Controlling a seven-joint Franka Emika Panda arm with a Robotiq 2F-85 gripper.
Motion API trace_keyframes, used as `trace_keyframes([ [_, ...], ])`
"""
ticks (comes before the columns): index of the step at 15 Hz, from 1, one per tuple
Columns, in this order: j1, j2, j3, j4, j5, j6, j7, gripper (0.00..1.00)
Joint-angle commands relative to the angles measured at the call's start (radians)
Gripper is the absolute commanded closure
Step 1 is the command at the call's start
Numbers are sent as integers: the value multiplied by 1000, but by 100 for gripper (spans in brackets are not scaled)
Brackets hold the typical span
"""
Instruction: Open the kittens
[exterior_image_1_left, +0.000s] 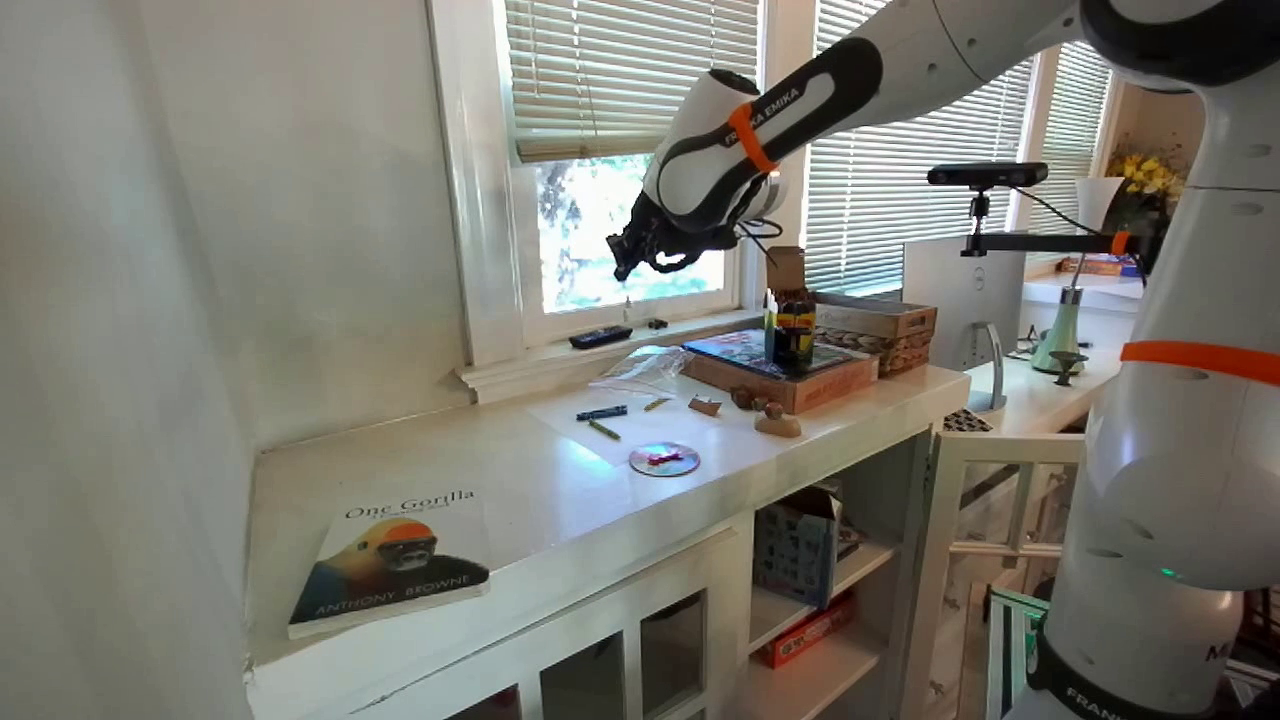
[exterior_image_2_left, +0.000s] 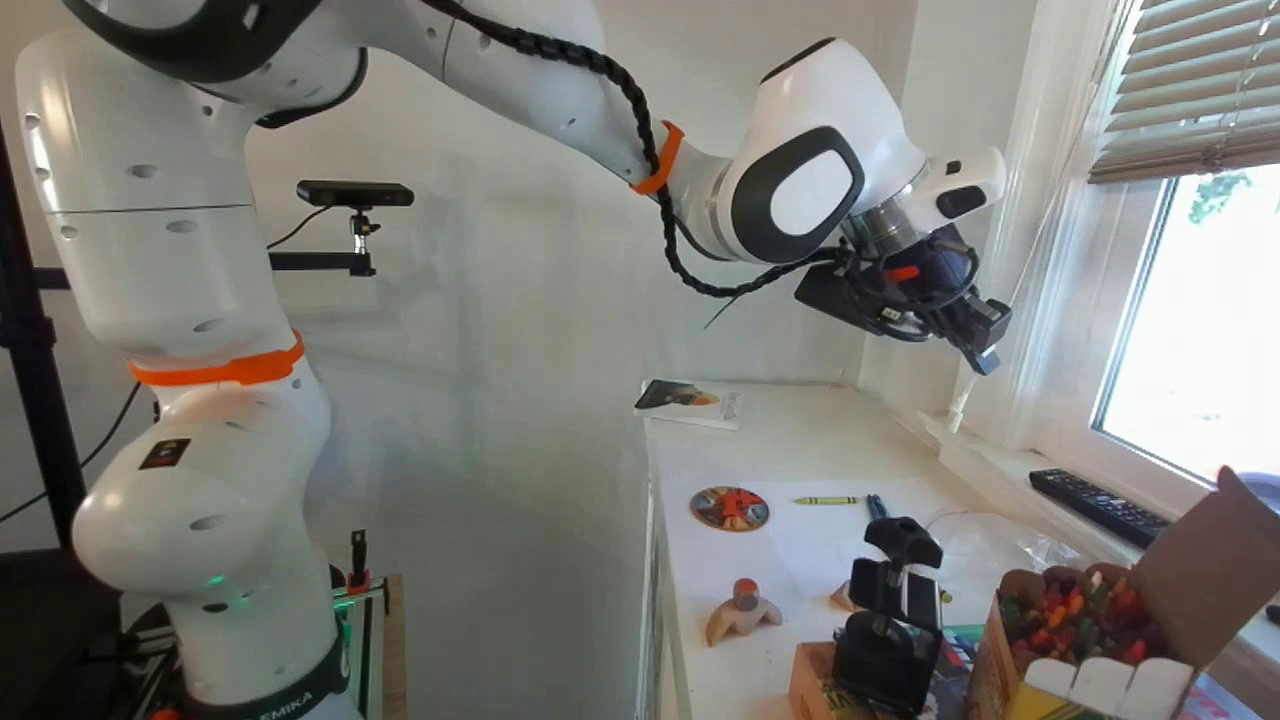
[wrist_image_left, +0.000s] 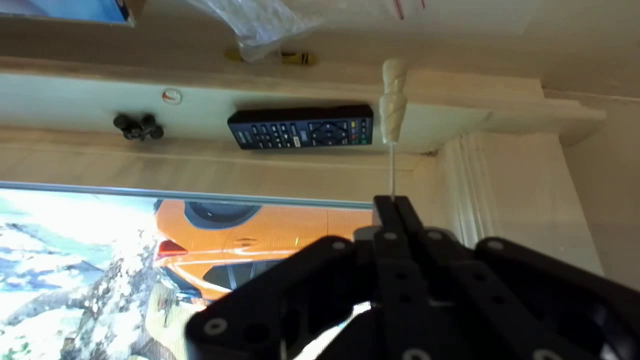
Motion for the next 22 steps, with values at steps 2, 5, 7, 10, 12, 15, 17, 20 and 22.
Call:
trace_keyframes([
  [2, -16, -11, 4, -96, -50, -31, 26, 100],
  [5, -25, -12, 6, -110, -82, -74, 40, 100],
  [7, -41, -3, 19, -113, -75, -96, 27, 100],
  [10, -44, 2, 24, -115, -75, -122, 27, 100],
  [12, -49, 4, 28, -111, -89, -135, 36, 100],
  [15, -59, -2, 37, -96, -135, -144, 66, 72],
  [17, -60, -8, 40, -92, -157, -144, 76, 59],
  [20, -61, -25, 47, -85, -181, -117, 96, 36],
  [22, -61, -55, 59, -78, -194, -130, 119, 21],
])
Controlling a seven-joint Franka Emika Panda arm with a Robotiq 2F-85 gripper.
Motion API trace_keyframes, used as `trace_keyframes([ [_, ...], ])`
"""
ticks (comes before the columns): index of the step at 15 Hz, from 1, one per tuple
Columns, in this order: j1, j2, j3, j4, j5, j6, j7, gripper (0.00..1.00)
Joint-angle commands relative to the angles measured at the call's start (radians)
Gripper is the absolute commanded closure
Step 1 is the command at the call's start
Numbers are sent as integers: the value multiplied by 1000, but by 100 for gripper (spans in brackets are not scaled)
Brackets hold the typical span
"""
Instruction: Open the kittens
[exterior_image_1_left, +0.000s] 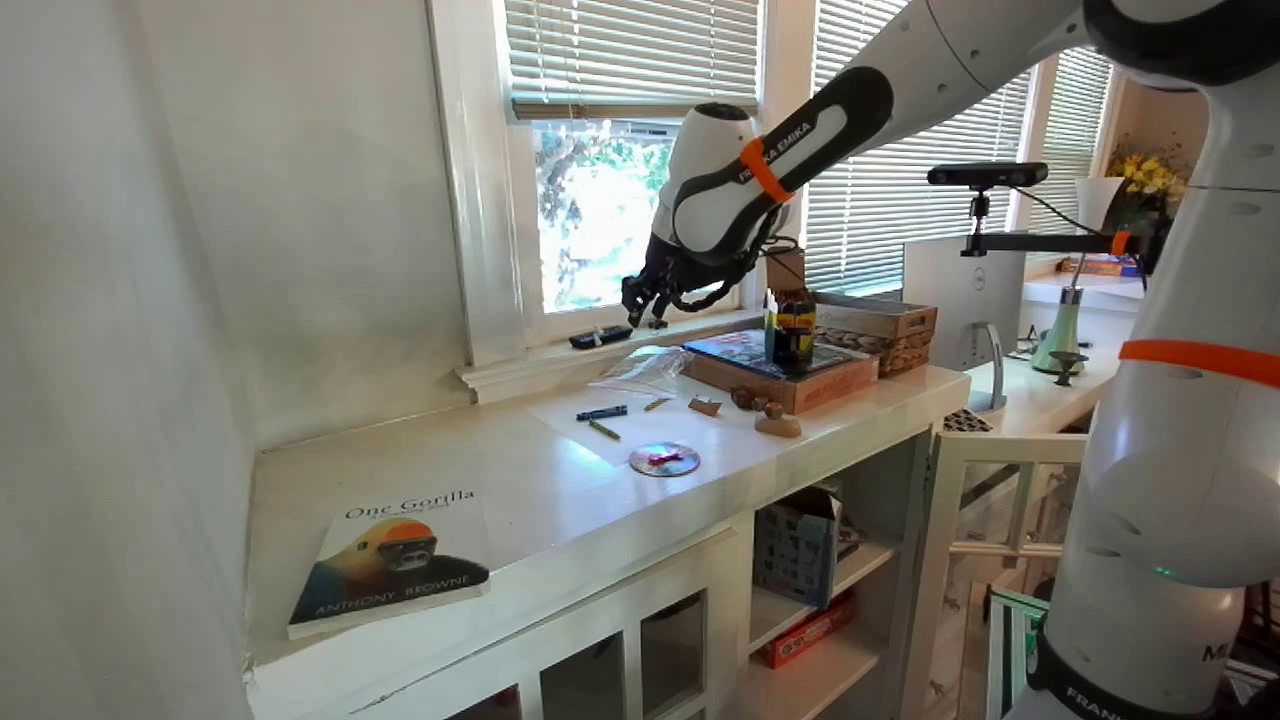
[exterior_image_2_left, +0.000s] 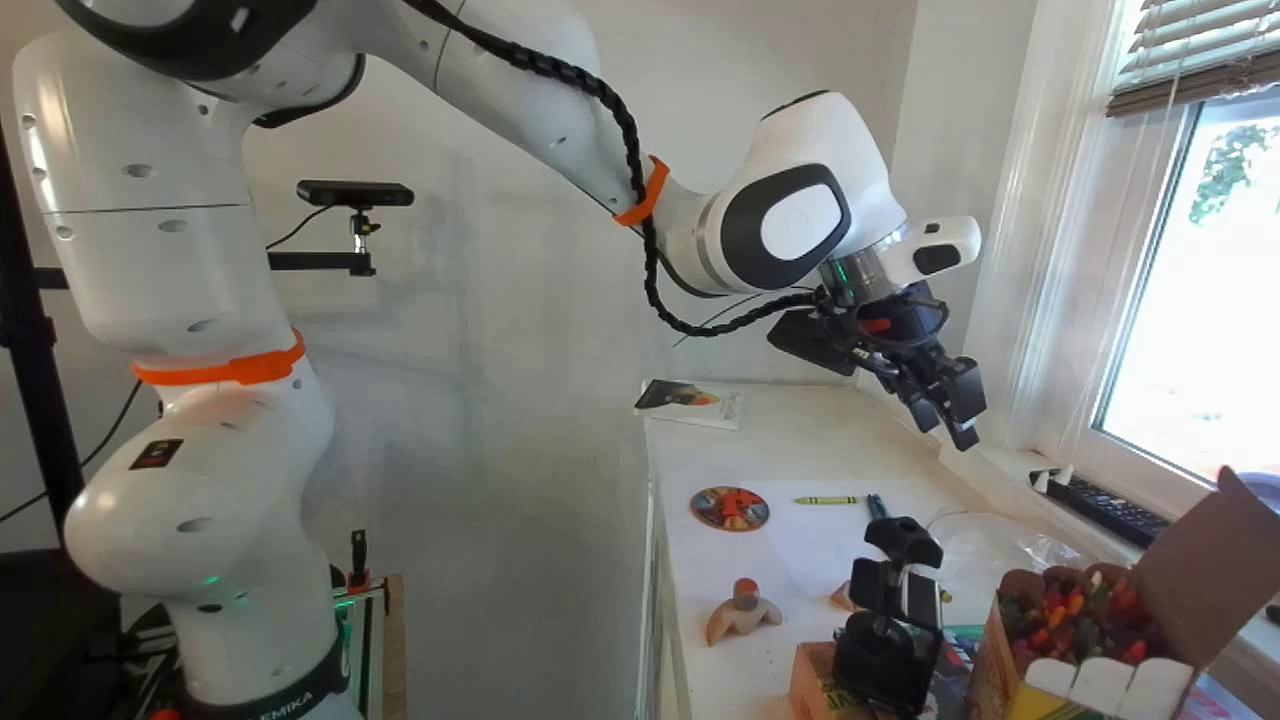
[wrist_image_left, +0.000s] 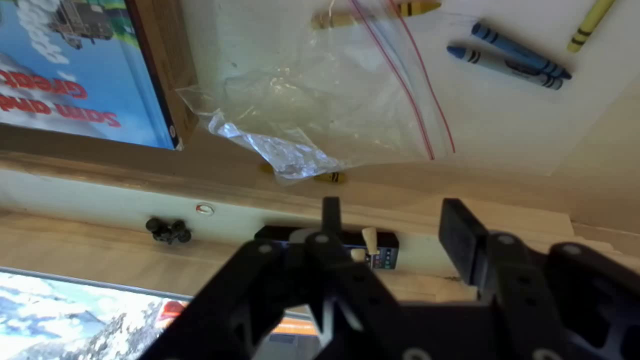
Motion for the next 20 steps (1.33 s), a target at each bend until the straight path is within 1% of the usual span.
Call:
trace_keyframes([
  [1, -16, -62, 31, 4, -52, -25, 78, 14],
  [2, -16, -84, 40, 11, -45, -47, 98, 5],
  [3, -16, -105, 50, 19, -35, -70, 120, 1],
  [5, -23, -143, 72, 45, -31, -151, 169, 0],
  [7, -21, -176, 87, 78, -14, -232, 181, 0],
  [8, -29, -189, 101, 101, -32, -281, 205, 0],
  [9, -26, -205, 105, 124, -17, -329, 209, 0],
  [10, -32, -208, 114, 150, -24, -380, 229, 0],
  [11, -15, -219, 105, 177, 17, -439, 198, 0],
  [16, 1, -207, 94, 327, 81, -717, 178, 0],
  [18, 15, -186, 71, 394, 148, -827, 130, 0],
  [20, 29, -148, 38, 471, 241, -925, 62, 0],
])
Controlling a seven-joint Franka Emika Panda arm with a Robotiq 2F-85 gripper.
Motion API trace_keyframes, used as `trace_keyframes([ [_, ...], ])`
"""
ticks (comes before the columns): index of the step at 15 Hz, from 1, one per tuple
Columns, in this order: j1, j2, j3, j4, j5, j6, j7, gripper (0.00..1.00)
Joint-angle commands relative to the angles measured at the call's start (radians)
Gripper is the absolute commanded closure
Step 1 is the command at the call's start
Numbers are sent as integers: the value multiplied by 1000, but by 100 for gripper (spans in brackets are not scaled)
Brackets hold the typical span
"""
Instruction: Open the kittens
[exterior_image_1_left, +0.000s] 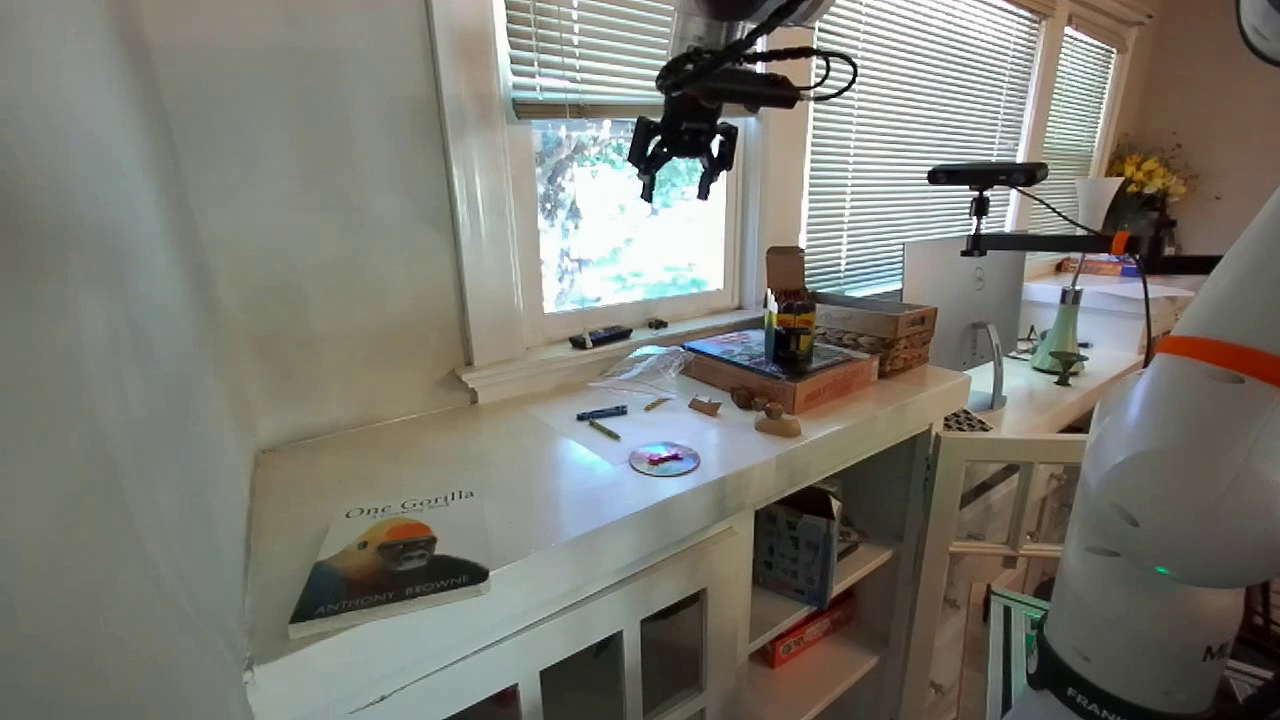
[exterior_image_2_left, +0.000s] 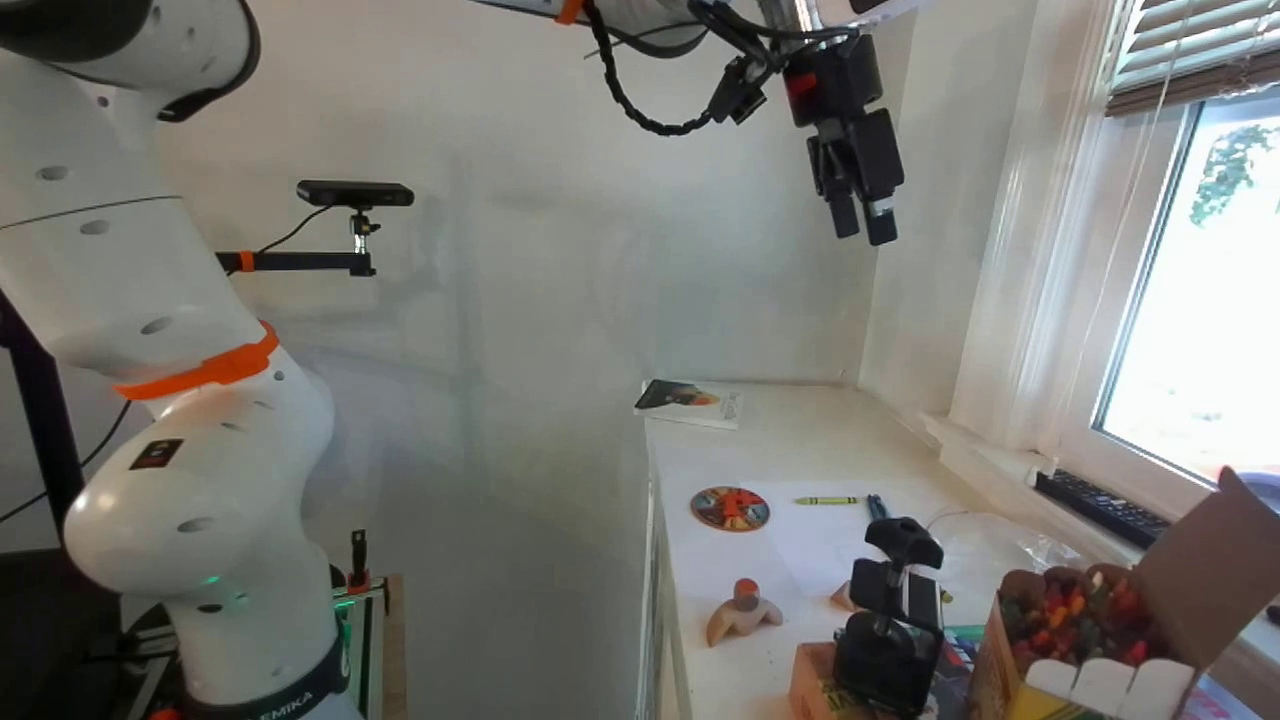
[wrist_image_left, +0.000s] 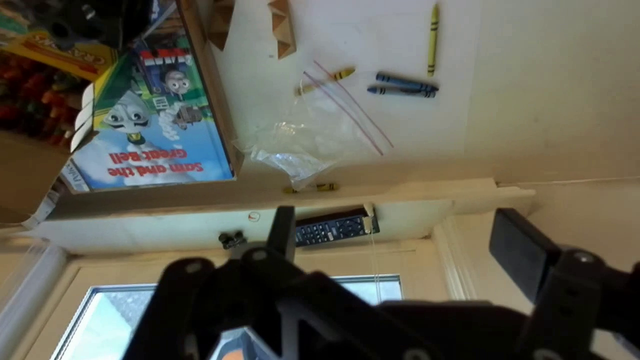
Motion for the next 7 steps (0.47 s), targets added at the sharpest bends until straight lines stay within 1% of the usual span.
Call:
trace_keyframes([
  [1, 21, 90, -52, 156, 114, -172, -99, 0],
  [2, 18, 117, -61, 193, 121, -194, -121, 0],
  [3, 12, 44, -38, 100, 80, -128, -75, 0],
  [5, 12, 81, -53, 149, 94, -154, -101, 0],
  [7, 13, 104, -56, 169, 96, -159, -106, 0],
])
